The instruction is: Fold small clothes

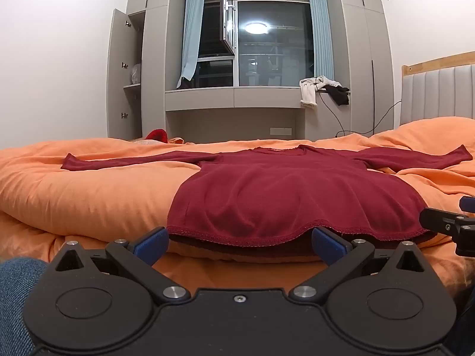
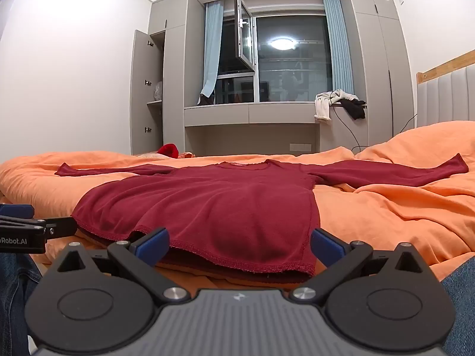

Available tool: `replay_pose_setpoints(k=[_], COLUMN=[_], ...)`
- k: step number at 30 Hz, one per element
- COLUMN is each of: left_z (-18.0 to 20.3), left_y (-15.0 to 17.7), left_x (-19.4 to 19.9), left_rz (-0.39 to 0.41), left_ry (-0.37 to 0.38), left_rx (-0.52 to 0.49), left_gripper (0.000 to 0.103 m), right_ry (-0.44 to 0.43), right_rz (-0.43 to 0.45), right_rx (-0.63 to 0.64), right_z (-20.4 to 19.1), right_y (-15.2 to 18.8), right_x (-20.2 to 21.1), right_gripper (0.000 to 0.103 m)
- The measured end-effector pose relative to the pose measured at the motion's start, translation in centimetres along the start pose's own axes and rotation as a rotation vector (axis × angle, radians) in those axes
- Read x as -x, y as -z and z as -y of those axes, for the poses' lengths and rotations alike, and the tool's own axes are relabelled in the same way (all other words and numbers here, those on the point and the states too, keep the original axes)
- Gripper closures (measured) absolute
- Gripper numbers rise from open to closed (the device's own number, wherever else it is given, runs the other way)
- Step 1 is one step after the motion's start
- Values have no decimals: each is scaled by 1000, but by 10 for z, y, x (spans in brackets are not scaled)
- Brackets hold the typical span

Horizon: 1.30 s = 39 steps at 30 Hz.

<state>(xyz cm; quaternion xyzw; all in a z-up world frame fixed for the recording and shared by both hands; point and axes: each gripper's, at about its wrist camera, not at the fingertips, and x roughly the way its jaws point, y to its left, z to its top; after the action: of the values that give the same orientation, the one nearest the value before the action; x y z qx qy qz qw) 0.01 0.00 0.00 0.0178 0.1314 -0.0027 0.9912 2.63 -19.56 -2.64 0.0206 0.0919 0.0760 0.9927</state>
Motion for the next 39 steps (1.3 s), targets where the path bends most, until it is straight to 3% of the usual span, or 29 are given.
replay_pose_setpoints(k=[39], left_z=[-2], left_y=[3], left_x=[-3], left_rz=[-10], left_ry=[-4], left_rx=[3], left_gripper=[1], right_ry=[-2], right_rz=[-13], right_rx=[17], right_z=[-1], right_y=[2], right_x=[1], right_gripper=[0])
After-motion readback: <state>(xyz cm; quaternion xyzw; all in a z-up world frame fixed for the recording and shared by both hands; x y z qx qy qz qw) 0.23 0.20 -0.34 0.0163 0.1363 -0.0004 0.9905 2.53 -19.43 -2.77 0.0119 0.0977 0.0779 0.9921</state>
